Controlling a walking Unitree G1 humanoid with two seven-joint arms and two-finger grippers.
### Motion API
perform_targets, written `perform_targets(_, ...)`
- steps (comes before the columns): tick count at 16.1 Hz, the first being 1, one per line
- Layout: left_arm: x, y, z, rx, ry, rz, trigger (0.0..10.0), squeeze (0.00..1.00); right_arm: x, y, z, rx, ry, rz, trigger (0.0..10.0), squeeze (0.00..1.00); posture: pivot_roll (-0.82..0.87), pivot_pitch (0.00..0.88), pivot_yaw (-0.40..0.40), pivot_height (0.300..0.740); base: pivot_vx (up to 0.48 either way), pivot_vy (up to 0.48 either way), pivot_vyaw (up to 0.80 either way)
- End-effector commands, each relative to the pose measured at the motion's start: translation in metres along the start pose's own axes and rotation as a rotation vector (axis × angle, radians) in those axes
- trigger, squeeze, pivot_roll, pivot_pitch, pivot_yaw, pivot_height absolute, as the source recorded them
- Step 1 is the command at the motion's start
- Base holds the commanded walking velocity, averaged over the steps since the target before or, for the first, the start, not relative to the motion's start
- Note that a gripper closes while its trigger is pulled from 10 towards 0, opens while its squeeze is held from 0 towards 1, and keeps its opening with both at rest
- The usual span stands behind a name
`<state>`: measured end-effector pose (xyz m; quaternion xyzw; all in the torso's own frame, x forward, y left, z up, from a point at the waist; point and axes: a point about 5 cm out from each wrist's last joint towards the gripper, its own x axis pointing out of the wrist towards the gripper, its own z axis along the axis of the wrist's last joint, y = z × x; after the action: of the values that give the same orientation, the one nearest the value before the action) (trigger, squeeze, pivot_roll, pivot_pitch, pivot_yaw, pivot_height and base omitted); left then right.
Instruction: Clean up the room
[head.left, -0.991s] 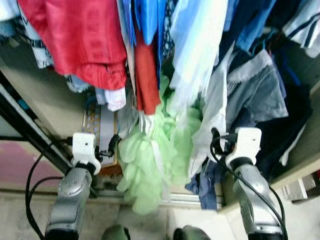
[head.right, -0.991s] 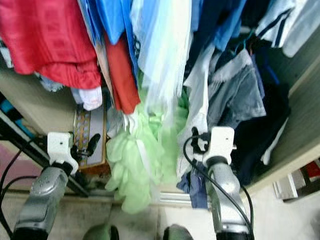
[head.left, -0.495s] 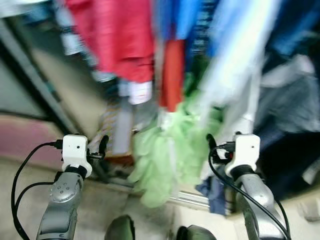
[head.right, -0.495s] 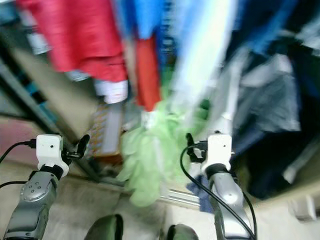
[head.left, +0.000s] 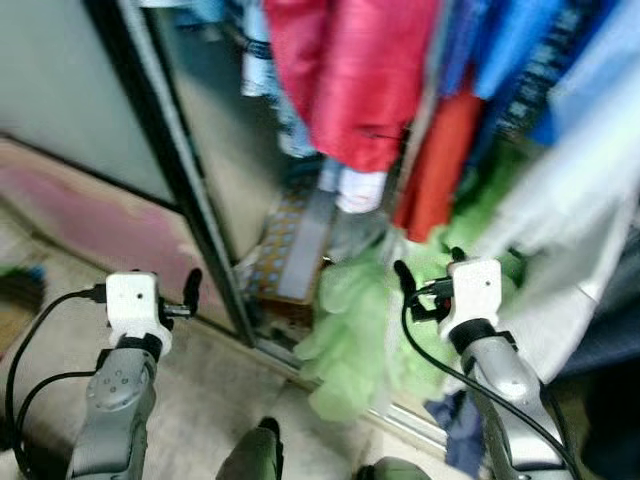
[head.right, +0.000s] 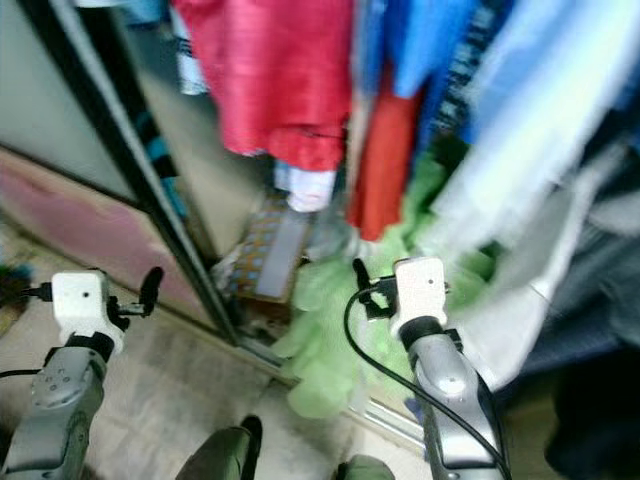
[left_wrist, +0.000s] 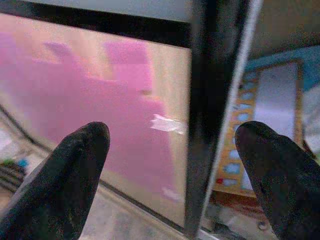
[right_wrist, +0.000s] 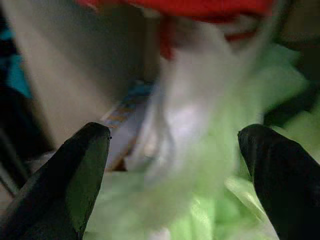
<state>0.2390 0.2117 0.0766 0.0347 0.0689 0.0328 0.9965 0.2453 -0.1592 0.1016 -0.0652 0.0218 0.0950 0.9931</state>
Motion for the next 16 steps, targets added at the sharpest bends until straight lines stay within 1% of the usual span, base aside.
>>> perform_targets(1,0.0,-0.001,0.0,-0.005,0.01,0.017,10.0,0.0,0.001,-0.003,0.001,-0.016,-0.005,0.009,10.0,0.0,0.03,0.101,-0.034,0.74,0.0,0.0,0.8)
perform_targets(2,0.0,-0.001,0.0,0.003,0.018,0.03,10.0,0.0,0.001,-0.003,0.001,-0.016,-0.005,0.008,10.0,0.0,0.03,0.095,-0.034,0.74,0.0,0.0,0.8)
perform_targets(4,-0.003,0.0,-0.003,-0.023,0.025,0.025,10.0,0.0,-0.004,-0.005,-0.002,-0.01,0.003,-0.003,10.0,0.0,0.03,0.081,-0.027,0.74,0.0,0.0,0.8)
perform_targets(6,-0.006,0.002,-0.003,-0.016,0.016,0.045,10.0,0.0,-0.01,-0.007,-0.005,-0.009,0.012,-0.019,10.0,0.0,0.02,0.074,-0.019,0.74,0.0,0.0,0.8)
perform_targets(9,-0.009,0.006,-0.004,-0.002,0.012,0.058,10.0,0.0,-0.011,-0.01,-0.006,-0.025,0.014,-0.037,10.0,0.0,0.03,0.079,-0.03,0.74,0.0,0.0,0.8)
perform_targets(11,-0.005,0.012,0.006,0.03,-0.039,0.062,10.0,0.0,-0.006,-0.012,-0.004,-0.049,0.009,-0.039,10.0,0.0,0.02,0.088,-0.047,0.74,0.0,0.0,0.8)
perform_targets(13,-0.006,0.021,0.01,0.032,-0.048,0.089,10.0,0.0,-0.009,-0.011,-0.004,-0.032,0.013,-0.041,10.0,0.0,0.03,0.097,-0.039,0.74,0.0,0.0,0.8)
perform_targets(14,-0.008,0.021,0.008,0.031,-0.037,0.089,10.0,0.0,-0.012,-0.009,-0.006,-0.015,0.035,-0.046,10.0,0.0,0.03,0.098,-0.031,0.74,0.0,0.0,0.59)
perform_targets(15,-0.011,0.018,0.004,0.033,-0.02,0.069,10.0,0.0,-0.018,-0.008,-0.01,-0.004,0.076,-0.059,10.0,0.0,0.02,0.099,-0.024,0.74,0.0,0.0,0.0)
perform_targets(16,-0.013,0.011,0.001,0.025,-0.006,0.039,10.0,0.0,-0.027,-0.008,-0.015,0.007,0.137,-0.054,10.0,0.0,0.02,0.109,-0.017,0.74,0.0,0.0,0.0)
